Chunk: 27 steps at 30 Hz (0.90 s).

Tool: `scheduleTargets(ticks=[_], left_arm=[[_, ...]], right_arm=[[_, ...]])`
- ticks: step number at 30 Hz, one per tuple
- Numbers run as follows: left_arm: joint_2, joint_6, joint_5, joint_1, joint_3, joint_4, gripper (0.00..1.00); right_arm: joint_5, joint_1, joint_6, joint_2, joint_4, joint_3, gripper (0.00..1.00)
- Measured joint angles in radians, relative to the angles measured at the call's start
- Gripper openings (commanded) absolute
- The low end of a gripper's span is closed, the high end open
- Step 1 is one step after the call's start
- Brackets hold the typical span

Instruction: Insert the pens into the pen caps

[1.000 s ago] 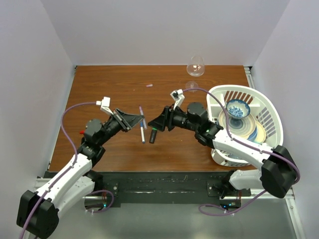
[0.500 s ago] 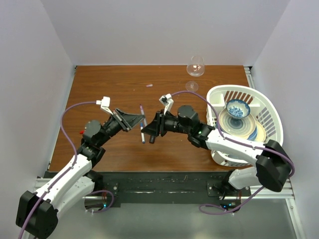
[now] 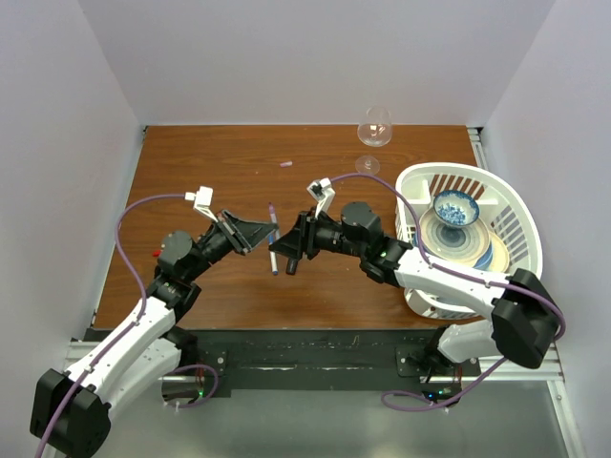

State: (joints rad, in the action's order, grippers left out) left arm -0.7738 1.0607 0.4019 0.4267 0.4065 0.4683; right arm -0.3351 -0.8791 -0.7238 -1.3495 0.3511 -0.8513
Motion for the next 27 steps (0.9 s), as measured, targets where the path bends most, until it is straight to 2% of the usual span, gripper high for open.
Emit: scheduleTargets(ticks=[2,8,9,10,12,13,14,16,17,20,25,26,27], left_arm=[[0.0,-0.006,0.008,0.0,0.0,-0.004,0.0],[0.0,-0.027,0.021,0.0,0.0,-0.024,0.0],[0.0,-0.03,0.023,0.0,0.0,-0.027,0.0],[0.0,-0.032,0.024,0.0,0.0,-0.029,0.0],[0.0,-0.031,0.031,0.0,0.0,-0.028,0.0],[0.001,-0.036,0.034,0.0,0.001,-0.025,0.0],[0.002,-0.04,0.035,0.0,0.001,-0.023,0.14],[0.002,-0.05,0.037,0.0,0.001,-0.027,0.28],[0.003,-0.051,0.036,0.0,0.001,-0.029,0.39],[0.016,-0.075,0.024,0.0,0.014,-0.08,0.57],[0.014,-0.137,-0.066,0.0,0.138,-0.281,0.73],[0.011,-0.146,-0.099,0.0,0.179,-0.339,0.81],[0.009,-0.155,-0.126,0.0,0.212,-0.382,0.85]], right_arm=[[0.004,0.0,0.003,0.003,0.0,0.0,0.42],[0.008,0.0,0.014,0.014,-0.007,0.0,0.31],[0.008,0.0,0.017,0.018,-0.009,0.0,0.27],[0.008,0.0,0.018,0.021,-0.009,0.0,0.14],[0.011,0.0,0.027,0.028,-0.014,0.0,0.0],[0.012,0.001,0.027,0.029,-0.019,0.0,0.0],[0.011,0.003,0.028,0.029,-0.019,0.0,0.0],[0.012,0.002,0.028,0.029,-0.023,0.0,0.0],[0.011,0.002,0.029,0.029,-0.022,0.0,0.0],[0.011,0.002,0.032,0.03,-0.018,0.006,0.0],[0.029,0.001,0.052,0.063,-0.054,0.028,0.0],[0.035,0.001,0.06,0.077,-0.069,0.031,0.0],[0.047,0.0,0.069,0.097,-0.089,0.033,0.0]])
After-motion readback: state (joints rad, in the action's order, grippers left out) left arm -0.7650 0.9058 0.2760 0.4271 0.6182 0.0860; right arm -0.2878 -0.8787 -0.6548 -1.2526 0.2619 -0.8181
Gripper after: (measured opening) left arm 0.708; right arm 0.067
